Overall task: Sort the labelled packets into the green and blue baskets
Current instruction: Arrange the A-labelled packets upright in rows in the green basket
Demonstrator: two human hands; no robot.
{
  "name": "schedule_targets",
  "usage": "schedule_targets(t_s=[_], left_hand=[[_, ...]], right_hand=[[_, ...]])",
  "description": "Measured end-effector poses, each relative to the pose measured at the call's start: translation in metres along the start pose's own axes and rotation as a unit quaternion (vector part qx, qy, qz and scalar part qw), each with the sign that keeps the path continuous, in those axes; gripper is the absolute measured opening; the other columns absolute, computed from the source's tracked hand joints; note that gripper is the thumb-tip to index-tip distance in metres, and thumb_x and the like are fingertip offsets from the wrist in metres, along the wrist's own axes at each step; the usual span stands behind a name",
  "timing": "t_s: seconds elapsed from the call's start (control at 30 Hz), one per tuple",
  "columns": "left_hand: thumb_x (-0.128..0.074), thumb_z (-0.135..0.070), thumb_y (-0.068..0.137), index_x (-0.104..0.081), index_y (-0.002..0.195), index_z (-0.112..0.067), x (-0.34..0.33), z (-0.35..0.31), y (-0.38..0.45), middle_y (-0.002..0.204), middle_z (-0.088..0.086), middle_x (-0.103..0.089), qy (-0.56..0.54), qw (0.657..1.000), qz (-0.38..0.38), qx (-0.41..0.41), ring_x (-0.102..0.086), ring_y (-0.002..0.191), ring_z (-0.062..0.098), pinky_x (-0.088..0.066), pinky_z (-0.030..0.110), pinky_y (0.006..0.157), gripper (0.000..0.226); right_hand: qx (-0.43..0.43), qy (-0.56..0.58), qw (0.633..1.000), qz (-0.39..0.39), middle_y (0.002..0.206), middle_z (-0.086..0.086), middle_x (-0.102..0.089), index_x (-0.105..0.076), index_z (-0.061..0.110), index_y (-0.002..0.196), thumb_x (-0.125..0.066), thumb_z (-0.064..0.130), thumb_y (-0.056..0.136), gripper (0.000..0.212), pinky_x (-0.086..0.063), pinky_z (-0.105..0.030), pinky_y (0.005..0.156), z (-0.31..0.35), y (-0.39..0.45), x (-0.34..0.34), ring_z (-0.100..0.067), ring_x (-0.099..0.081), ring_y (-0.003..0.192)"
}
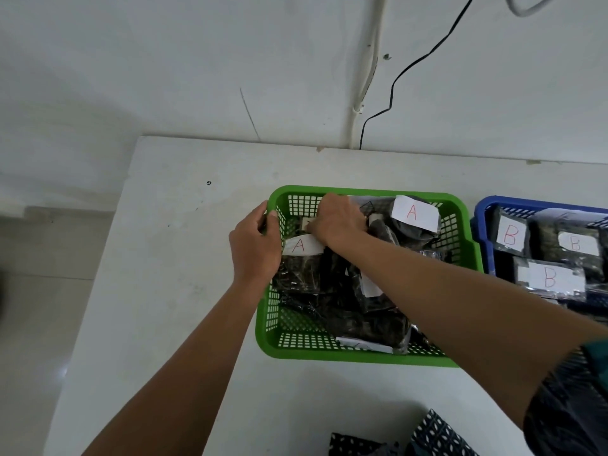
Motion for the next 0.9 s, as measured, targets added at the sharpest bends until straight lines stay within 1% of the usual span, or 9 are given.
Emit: schedule_targets(t_s=[0.1, 0.17, 0.27, 0.37, 0.43, 0.5, 0.6, 0.73, 0.9], left_hand=[[-0.049, -0.025, 0.103, -0.071, 0.119, -0.017, 0.000, 0.001, 0.000, 0.088, -0.012, -0.072, 0.004, 1.000, -0.003, 0.000, -0.063, 0.077, 0.000, -0.043, 0.008, 0.067, 0.028], [-0.049, -0.026, 0.103, -0.069, 0.123, -0.017, 0.000, 0.001, 0.000, 0.095, -0.006, -0.075, 0.011, 1.000, -0.002, 0.006, -0.063, 0.080, 0.002, -0.046, 0.009, 0.071, 0.031], [-0.049, -0.027, 0.103, -0.070, 0.124, -0.017, 0.000, 0.003, 0.000, 0.094, -0.006, -0.075, 0.007, 1.000, -0.004, 0.017, -0.064, 0.078, 0.000, -0.041, 0.000, 0.066, 0.031], [-0.048, -0.026, 0.102, -0.072, 0.114, -0.020, 0.000, 0.001, -0.001, 0.081, -0.013, -0.070, 0.001, 1.000, -0.004, 0.012, -0.063, 0.074, -0.003, -0.041, 0.003, 0.061, 0.027], [-0.048, -0.027, 0.102, -0.072, 0.114, -0.020, 0.000, 0.001, -0.002, 0.081, -0.011, -0.071, 0.006, 1.000, -0.003, 0.013, -0.065, 0.074, 0.004, -0.043, 0.009, 0.063, 0.028], [-0.049, -0.028, 0.102, -0.070, 0.121, -0.019, 0.000, 0.003, -0.001, 0.089, -0.005, -0.075, 0.006, 1.000, -0.005, 0.018, -0.067, 0.080, 0.012, -0.047, 0.018, 0.070, 0.030], [-0.049, -0.028, 0.102, -0.068, 0.125, -0.018, -0.001, 0.004, -0.001, 0.098, -0.001, -0.076, 0.001, 1.000, -0.004, 0.022, -0.068, 0.084, 0.014, -0.052, 0.027, 0.077, 0.032], [-0.049, -0.028, 0.102, -0.072, 0.117, -0.023, -0.003, 0.007, 0.000, 0.071, -0.015, -0.067, -0.003, 1.000, -0.003, 0.020, -0.055, 0.057, 0.000, -0.042, 0.017, 0.058, 0.028], [-0.049, -0.028, 0.102, -0.070, 0.121, -0.021, -0.003, 0.008, 0.000, 0.083, -0.007, -0.074, 0.003, 1.000, -0.003, 0.020, -0.059, 0.062, 0.003, -0.039, 0.009, 0.060, 0.029]], right_hand=[[0.051, 0.038, 0.996, 0.070, 0.099, -0.008, -0.070, -0.070, 0.010, 0.098, -0.079, 0.038, 0.081, 0.034, -0.059, -0.040, 0.081, 0.000, 0.002, 0.002, -0.027, -0.066, 0.092], [0.094, 0.018, 0.989, 0.116, 0.098, -0.006, -0.071, -0.071, 0.010, 0.098, -0.078, 0.042, 0.082, 0.037, -0.058, -0.037, 0.082, 0.003, -0.001, 0.004, -0.023, -0.066, 0.091], [0.110, -0.041, 0.976, 0.186, 0.097, -0.002, -0.066, -0.066, 0.012, 0.095, -0.080, 0.046, 0.079, 0.040, -0.052, -0.034, 0.079, 0.002, -0.008, 0.005, -0.023, -0.062, 0.092], [0.105, -0.034, 0.958, 0.264, 0.113, 0.000, -0.061, -0.067, 0.011, 0.118, -0.078, 0.051, 0.080, 0.056, -0.050, -0.043, 0.097, -0.007, -0.017, 0.008, -0.025, -0.058, 0.107], [0.113, -0.004, 0.949, 0.294, 0.107, 0.005, -0.059, -0.067, 0.015, 0.122, -0.077, 0.046, 0.083, 0.051, -0.049, -0.044, 0.099, -0.009, -0.022, 0.012, -0.022, -0.057, 0.105], [0.121, 0.042, 0.949, 0.289, 0.104, 0.002, -0.061, -0.065, 0.019, 0.117, -0.076, 0.036, 0.086, 0.038, -0.053, -0.036, 0.081, -0.009, -0.021, 0.018, -0.018, -0.059, 0.093], [0.134, 0.151, 0.953, 0.225, 0.103, -0.004, -0.060, -0.060, 0.022, 0.114, -0.074, 0.026, 0.089, 0.029, -0.048, -0.024, 0.054, -0.010, -0.014, 0.033, -0.015, -0.057, 0.075], [0.198, 0.137, 0.965, 0.098, 0.101, -0.001, -0.060, -0.057, 0.028, 0.110, -0.073, 0.025, 0.089, 0.027, -0.049, -0.030, 0.070, -0.011, -0.009, 0.052, -0.020, -0.059, 0.085], [0.232, 0.113, 0.963, 0.083, 0.102, 0.004, -0.058, -0.061, 0.025, 0.118, -0.069, 0.022, 0.092, 0.027, -0.040, -0.020, 0.065, -0.009, -0.012, 0.042, -0.012, -0.057, 0.084]])
Point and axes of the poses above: each hand's wrist, its own y-axis towards the middle knuckle, its own x-axis out of the back of the hand, z = x × y, the point moved 6 cm from there along y, towards the middle knuckle
